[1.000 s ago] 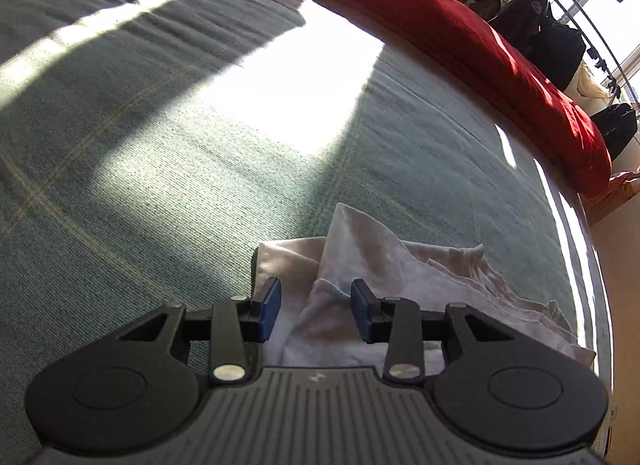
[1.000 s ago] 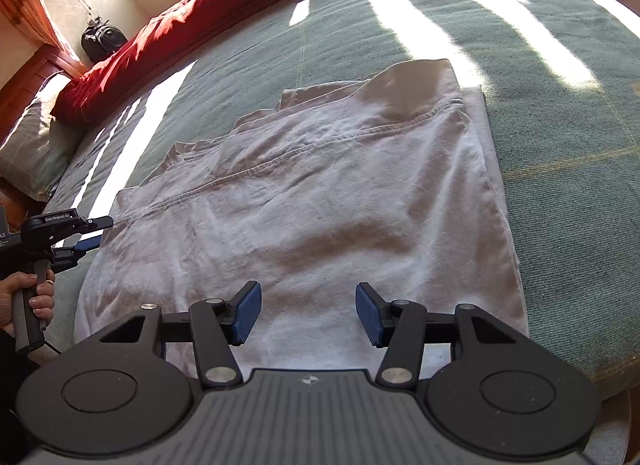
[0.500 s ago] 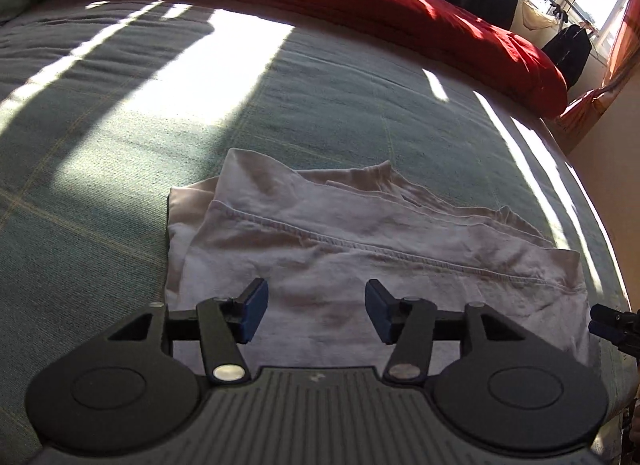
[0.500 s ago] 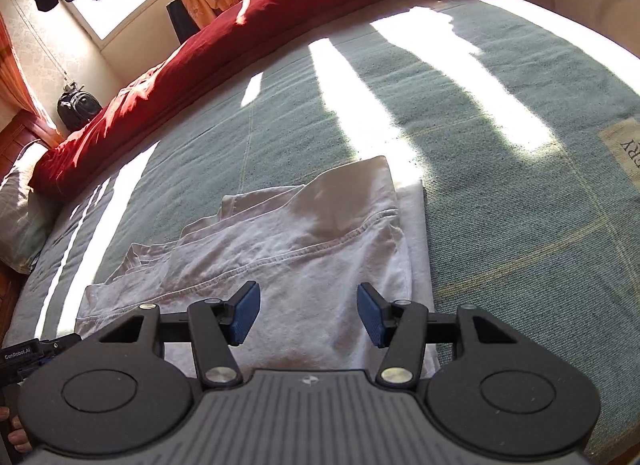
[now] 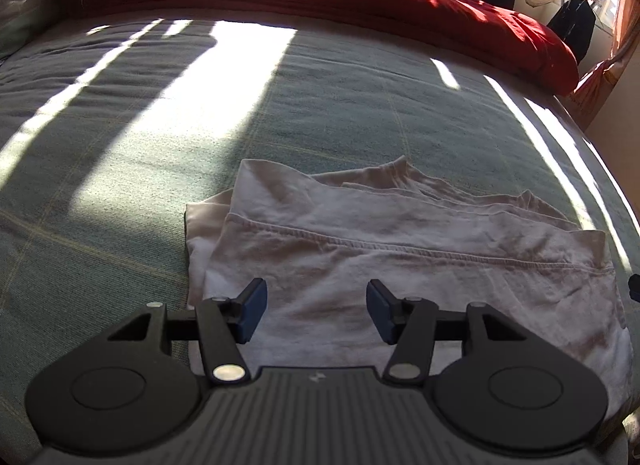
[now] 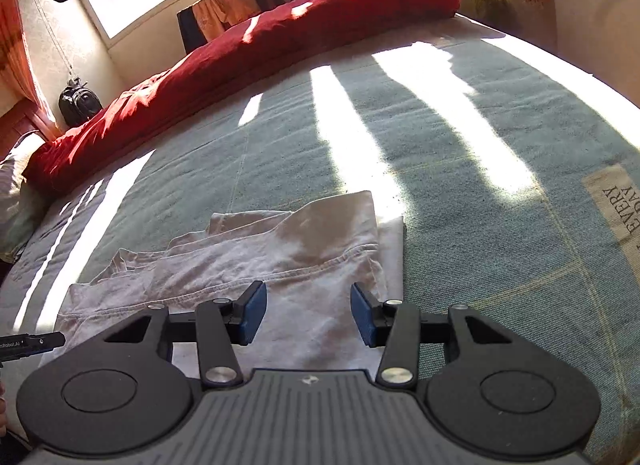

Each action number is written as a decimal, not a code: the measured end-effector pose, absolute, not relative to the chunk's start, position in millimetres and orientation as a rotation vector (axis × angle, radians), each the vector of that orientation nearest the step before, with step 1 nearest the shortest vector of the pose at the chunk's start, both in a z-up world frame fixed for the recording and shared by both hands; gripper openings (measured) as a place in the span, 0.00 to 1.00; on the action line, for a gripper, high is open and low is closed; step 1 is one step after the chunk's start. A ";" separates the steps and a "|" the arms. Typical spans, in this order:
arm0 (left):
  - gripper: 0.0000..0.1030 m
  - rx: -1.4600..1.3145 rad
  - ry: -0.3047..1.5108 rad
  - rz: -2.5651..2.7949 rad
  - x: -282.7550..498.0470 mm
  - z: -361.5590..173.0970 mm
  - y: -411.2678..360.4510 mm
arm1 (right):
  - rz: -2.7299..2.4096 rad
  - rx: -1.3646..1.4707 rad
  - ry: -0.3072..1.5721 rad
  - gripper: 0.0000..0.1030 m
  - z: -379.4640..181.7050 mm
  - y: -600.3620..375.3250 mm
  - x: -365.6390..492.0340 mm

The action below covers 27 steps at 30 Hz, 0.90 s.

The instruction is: Fold clothes

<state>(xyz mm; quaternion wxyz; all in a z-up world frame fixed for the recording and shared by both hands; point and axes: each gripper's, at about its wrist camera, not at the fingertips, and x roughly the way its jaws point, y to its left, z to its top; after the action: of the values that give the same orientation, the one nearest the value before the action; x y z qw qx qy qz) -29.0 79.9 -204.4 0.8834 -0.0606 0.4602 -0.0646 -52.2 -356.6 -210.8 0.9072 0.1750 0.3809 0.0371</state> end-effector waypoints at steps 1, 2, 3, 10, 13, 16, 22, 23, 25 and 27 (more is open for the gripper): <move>0.54 -0.117 0.959 -0.135 -28.3 -204.5 78.6 | 0.080 0.344 0.777 0.50 -209.5 -354.3 -46.0; 0.54 -0.110 0.960 -0.134 -27.6 -205.0 78.0 | 0.090 0.329 0.779 0.49 -210.1 -351.6 -38.9; 0.54 -0.105 0.961 -0.133 -27.0 -205.5 77.7 | 0.092 0.309 0.774 0.49 -210.9 -348.5 -31.8; 0.54 -0.077 0.961 -0.146 -20.8 -209.3 79.3 | 0.050 0.209 0.798 0.29 -234.9 -331.9 15.3; 0.54 -0.084 0.951 -0.162 -16.6 -209.1 80.4 | 0.014 0.215 0.811 0.24 -246.5 -334.8 26.6; 0.54 -0.104 0.934 -0.198 -10.2 -206.5 78.6 | 0.008 0.235 0.805 0.24 -246.5 -336.1 28.5; 0.60 -0.102 0.900 -0.245 7.0 -211.1 65.6 | 0.039 0.308 0.771 0.28 -231.6 -337.9 11.8; 0.60 -0.101 0.900 -0.243 11.1 -214.5 64.8 | 0.044 0.315 0.769 0.30 -229.9 -337.6 8.5; 0.60 -0.098 0.901 -0.224 20.0 -221.5 66.4 | 0.049 0.307 0.781 0.31 -229.3 -336.1 6.4; 0.60 -0.102 0.900 -0.178 26.7 -225.9 71.5 | 0.052 0.292 0.794 0.31 -229.0 -334.2 5.2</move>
<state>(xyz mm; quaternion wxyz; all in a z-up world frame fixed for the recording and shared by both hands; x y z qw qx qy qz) 26.7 71.5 -225.9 0.8954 -0.0490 0.4342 -0.0857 5.2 -334.2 -229.0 0.9115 0.1415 0.3854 0.0252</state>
